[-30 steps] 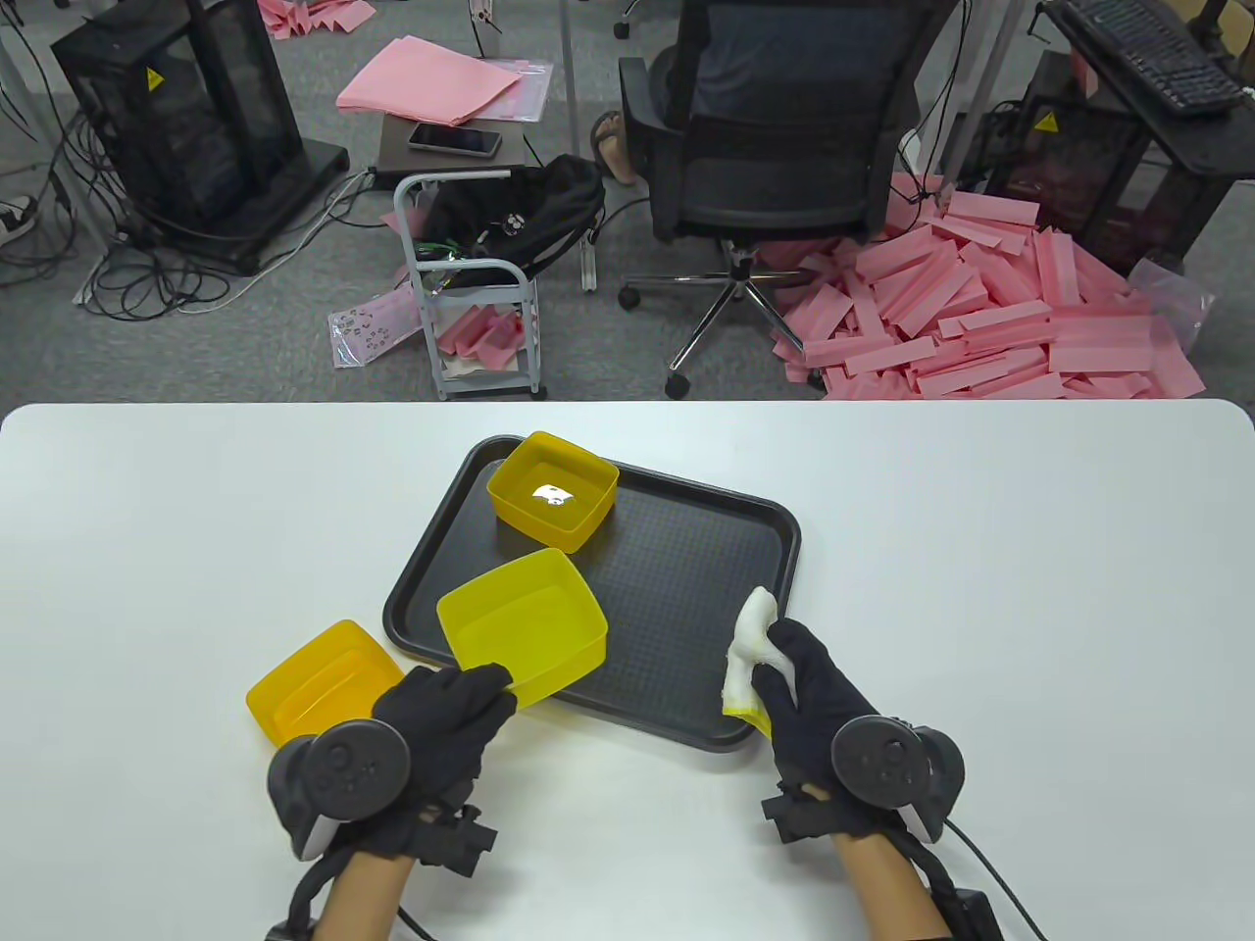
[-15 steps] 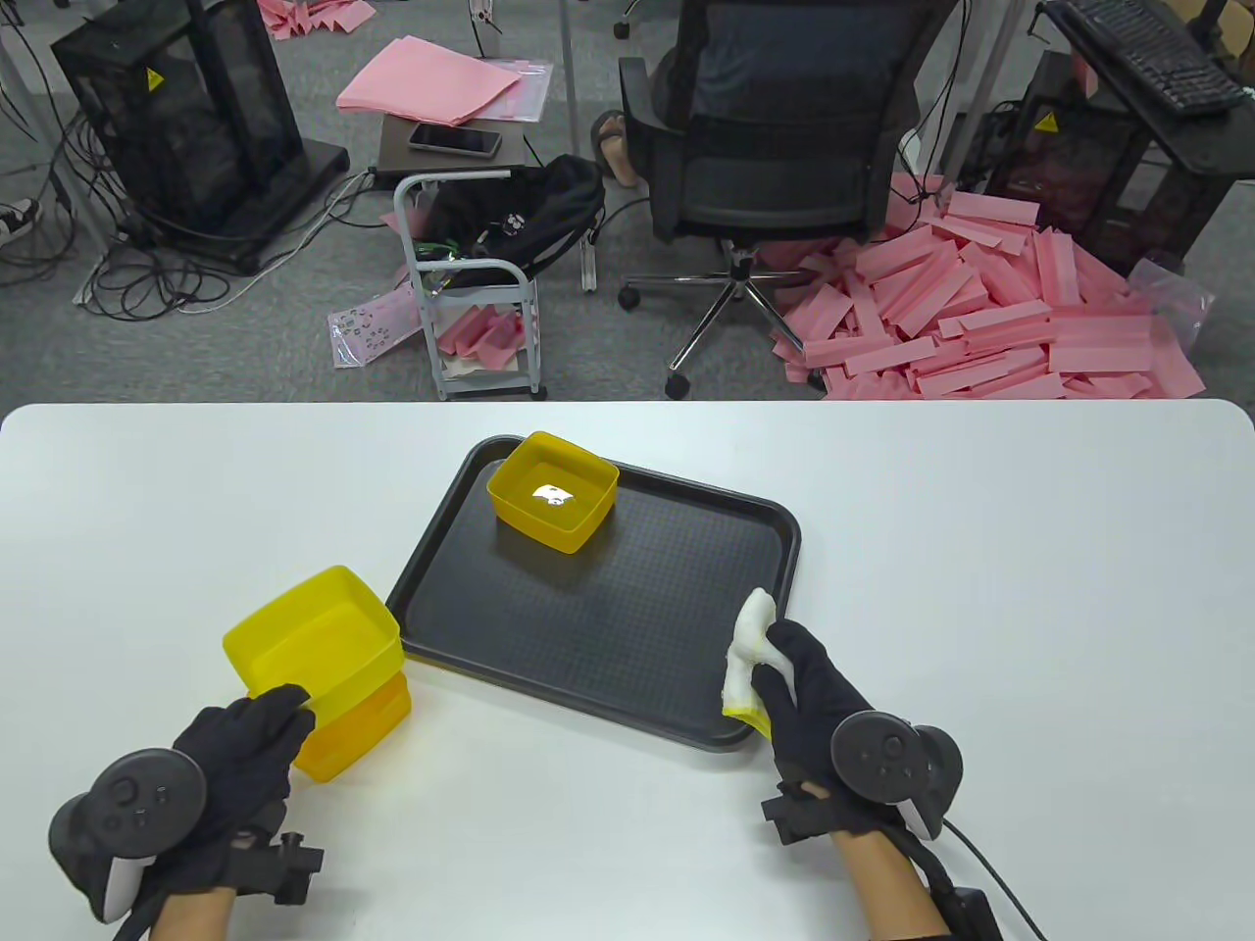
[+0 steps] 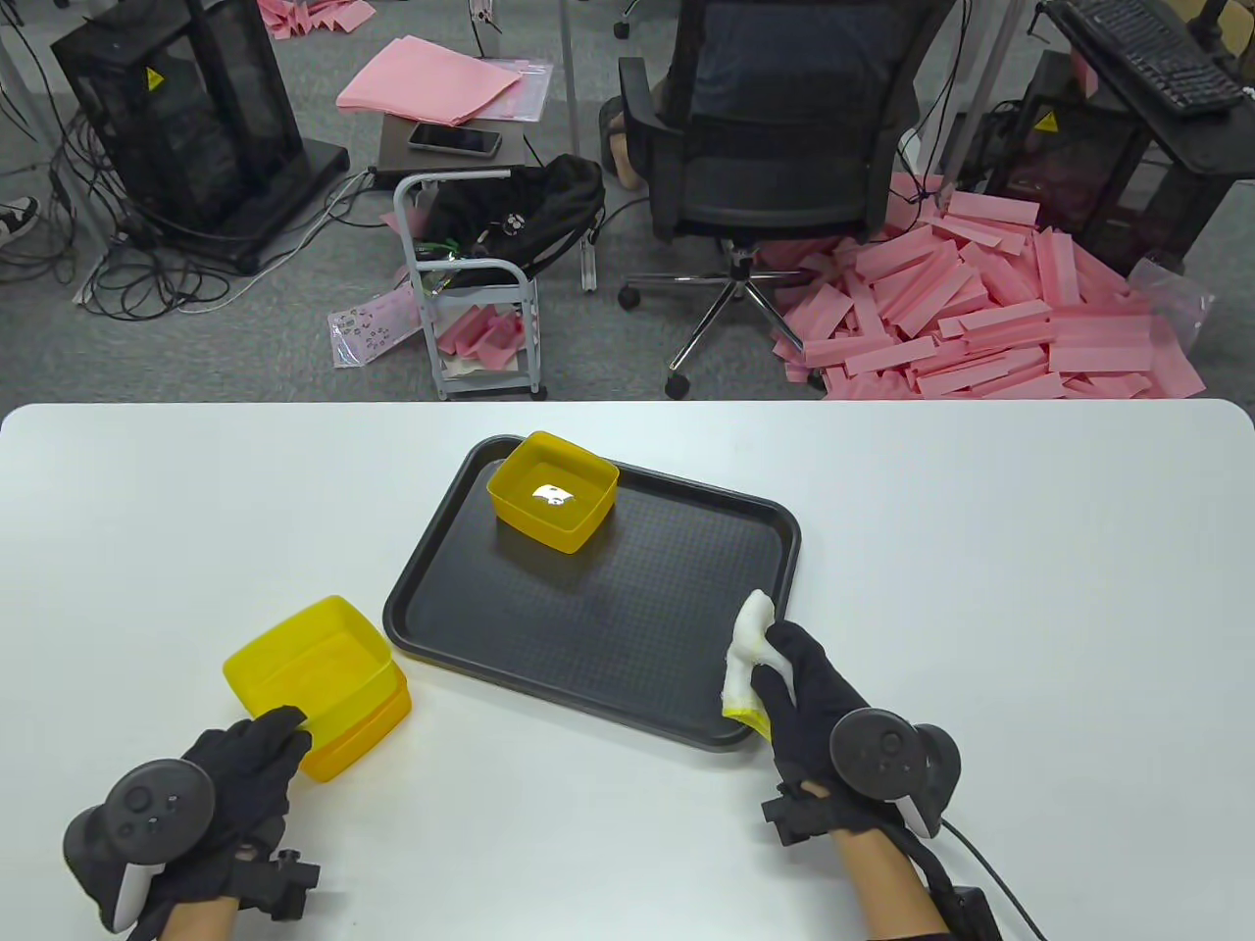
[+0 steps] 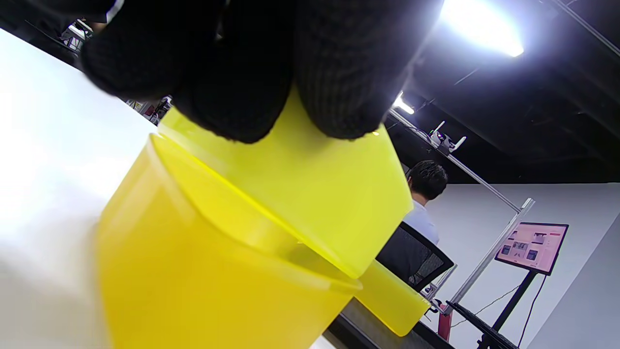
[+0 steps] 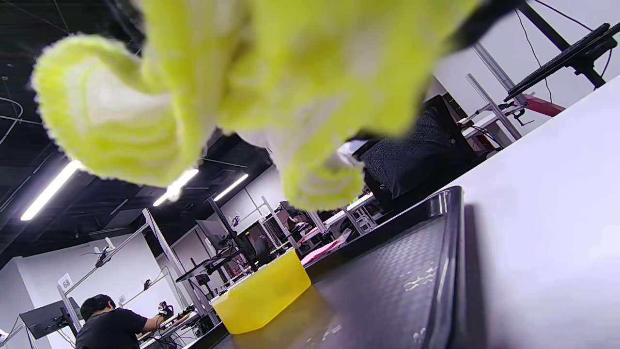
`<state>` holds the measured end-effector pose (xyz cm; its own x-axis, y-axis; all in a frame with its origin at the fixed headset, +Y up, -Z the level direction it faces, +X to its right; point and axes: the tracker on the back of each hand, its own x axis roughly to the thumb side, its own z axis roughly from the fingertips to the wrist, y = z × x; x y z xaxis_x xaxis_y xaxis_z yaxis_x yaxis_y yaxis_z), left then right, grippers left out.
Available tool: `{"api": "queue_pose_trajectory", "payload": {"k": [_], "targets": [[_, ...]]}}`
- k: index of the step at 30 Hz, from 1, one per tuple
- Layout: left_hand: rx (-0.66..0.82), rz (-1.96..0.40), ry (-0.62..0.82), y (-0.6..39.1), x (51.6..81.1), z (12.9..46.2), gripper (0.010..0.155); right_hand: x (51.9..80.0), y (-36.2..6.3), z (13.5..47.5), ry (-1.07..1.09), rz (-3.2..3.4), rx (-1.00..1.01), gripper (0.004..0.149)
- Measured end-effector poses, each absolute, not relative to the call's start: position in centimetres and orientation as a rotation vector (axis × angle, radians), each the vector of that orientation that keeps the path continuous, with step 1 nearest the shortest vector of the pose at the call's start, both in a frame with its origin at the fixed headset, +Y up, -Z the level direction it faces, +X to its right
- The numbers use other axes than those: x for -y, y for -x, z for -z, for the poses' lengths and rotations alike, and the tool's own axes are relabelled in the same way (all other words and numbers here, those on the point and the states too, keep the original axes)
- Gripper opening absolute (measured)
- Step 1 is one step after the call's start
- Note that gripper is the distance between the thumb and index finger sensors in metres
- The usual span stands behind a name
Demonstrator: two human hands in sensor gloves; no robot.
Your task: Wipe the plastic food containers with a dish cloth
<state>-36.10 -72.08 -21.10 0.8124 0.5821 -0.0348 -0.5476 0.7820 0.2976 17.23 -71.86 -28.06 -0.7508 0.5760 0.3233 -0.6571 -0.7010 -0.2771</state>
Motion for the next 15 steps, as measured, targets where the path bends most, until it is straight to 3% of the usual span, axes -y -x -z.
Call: {"api": "queue_pose_trajectory", "payload": {"k": [11,15], "targets": [[-0.145,-0.614,-0.262,36.1,73.5,21.2,0.042,71.9,-17.2,28.1,-0.278,-2.391,0.479,0.054],[-0.154,-0.617,-0.252,36.4,72.9,20.8,0.052,72.0,-17.3,28.1,-0.276,-2.388,0.471,0.054]]}}
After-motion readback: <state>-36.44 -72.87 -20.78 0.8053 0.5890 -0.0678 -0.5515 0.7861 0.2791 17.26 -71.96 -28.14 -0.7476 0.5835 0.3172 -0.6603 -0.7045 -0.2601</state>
